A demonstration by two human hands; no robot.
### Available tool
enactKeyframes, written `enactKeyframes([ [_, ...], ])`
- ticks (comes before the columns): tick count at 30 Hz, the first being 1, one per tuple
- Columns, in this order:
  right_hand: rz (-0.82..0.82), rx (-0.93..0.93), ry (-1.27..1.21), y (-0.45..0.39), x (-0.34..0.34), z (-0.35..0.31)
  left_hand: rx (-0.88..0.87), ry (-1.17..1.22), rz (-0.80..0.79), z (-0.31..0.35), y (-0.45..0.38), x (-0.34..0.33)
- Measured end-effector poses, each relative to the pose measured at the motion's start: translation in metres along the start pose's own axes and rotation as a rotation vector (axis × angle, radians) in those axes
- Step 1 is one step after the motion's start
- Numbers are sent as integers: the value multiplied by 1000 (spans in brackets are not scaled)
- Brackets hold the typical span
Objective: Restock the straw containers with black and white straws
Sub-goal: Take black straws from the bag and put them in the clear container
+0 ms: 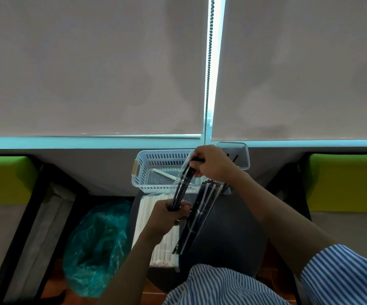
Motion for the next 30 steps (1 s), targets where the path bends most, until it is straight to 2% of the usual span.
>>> enactKeyframes([
  [4, -41, -63, -76, 7, -9, -6, -9, 15, -15, 8, -2, -5],
  [9, -46, -173, -424, 14, -15, -10, -22, 57, 11, 12, -3, -4],
  [13, -64, -186, -506, 15, -21, -15, -14, 67, 18, 9, -3, -1],
  [16, -64, -268, -637, 10, -30, -14, -9, 69, 13, 6, -3, 0],
  [20, -46, -329, -685, 8, -32, -16, -9, 65, 6, 4, -3, 1],
  [27, -11, -245, -664, 6, -14, -20, -3, 59, 2, 6, -5, -1],
  [30, 66, -182, -676, 4, 0, -19, -4, 54, -1, 5, -6, 0],
])
Point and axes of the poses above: each hand's wrist, its own y-axis away from the middle knuckle, its own x-axis out of the back of the hand, z = x × y, the point moved 2 cm from there along -y, towards the middle knuckle, and after that the axes turned 1 degree about z, right-handed, at the moved point
